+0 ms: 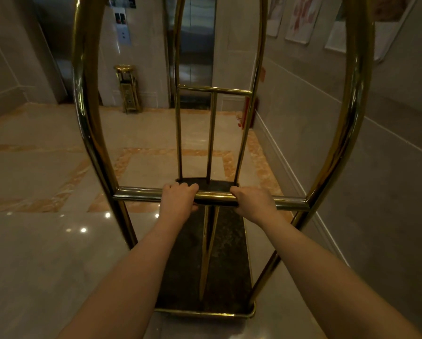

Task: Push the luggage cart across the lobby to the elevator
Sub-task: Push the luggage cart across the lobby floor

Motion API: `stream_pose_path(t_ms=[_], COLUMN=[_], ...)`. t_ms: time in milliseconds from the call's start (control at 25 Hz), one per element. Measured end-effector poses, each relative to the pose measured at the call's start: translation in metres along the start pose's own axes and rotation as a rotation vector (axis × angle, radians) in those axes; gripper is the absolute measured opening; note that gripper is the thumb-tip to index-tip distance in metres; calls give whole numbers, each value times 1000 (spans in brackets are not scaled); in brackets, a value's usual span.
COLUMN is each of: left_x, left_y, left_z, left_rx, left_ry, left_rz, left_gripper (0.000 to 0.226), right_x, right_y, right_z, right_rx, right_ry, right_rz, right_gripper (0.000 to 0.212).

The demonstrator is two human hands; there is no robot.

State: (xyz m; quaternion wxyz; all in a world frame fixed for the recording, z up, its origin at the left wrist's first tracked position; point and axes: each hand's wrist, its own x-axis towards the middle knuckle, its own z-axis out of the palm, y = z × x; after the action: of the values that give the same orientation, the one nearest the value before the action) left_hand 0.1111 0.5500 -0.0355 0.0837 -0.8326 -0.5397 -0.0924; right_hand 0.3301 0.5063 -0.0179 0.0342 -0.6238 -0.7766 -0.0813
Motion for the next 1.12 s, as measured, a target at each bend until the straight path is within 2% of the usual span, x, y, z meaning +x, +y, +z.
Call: stream_pose_path(t_ms=[400,680,920,1120], left_x=[125,215,304,385], left_y=[-20,-42,-66,-91], left_z=[21,48,77,97], left_rx=[-5,-16,-17,-48], left_ry=[-83,-50,-31,-91], left_rz=[-51,-46,-7,33], left_gripper=[31,30,33,29], right_x=[120,209,293,364], right_y=[55,97,134,164], right_z=[17,39,56,67], right_rx=[3,-24,-28,12], right_ry=[-26,6,-7,-38], right_rz=[-38,-55,-38,-21], right_gripper=[23,23,24,22])
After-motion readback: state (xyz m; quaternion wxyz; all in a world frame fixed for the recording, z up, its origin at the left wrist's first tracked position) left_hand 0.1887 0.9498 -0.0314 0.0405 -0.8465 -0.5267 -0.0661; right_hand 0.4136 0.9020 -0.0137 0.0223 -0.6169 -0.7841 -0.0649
